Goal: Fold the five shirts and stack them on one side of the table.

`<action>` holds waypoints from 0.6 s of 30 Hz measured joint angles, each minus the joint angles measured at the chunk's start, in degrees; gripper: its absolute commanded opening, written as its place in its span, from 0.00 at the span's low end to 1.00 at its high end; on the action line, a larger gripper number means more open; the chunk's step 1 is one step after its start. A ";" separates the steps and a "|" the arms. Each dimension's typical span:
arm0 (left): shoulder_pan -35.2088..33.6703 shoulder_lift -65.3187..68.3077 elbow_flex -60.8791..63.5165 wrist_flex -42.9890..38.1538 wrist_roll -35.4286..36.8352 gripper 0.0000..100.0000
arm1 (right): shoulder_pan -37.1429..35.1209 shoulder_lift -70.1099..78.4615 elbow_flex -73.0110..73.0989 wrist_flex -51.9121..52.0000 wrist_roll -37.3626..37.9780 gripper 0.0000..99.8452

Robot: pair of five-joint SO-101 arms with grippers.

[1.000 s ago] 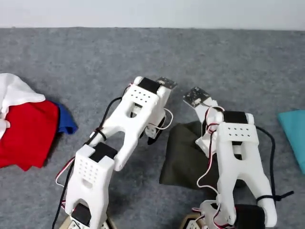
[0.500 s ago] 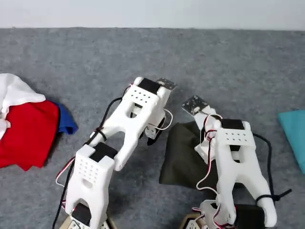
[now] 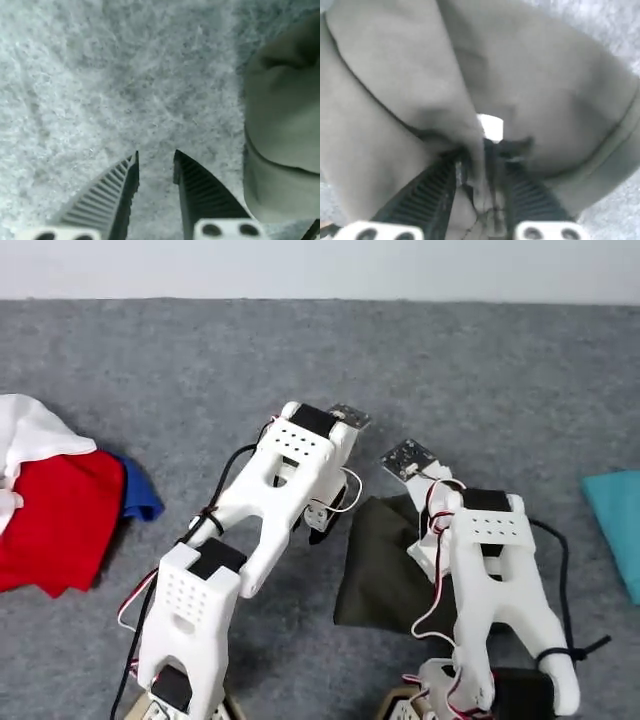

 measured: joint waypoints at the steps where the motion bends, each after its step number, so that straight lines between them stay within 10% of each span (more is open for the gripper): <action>1: 0.00 0.00 0.00 0.00 0.00 0.11 | 0.18 0.00 -0.18 0.88 0.00 0.29; 18: 0.00 0.00 0.00 0.00 0.00 0.11 | 0.18 0.00 -10.29 9.49 0.00 0.14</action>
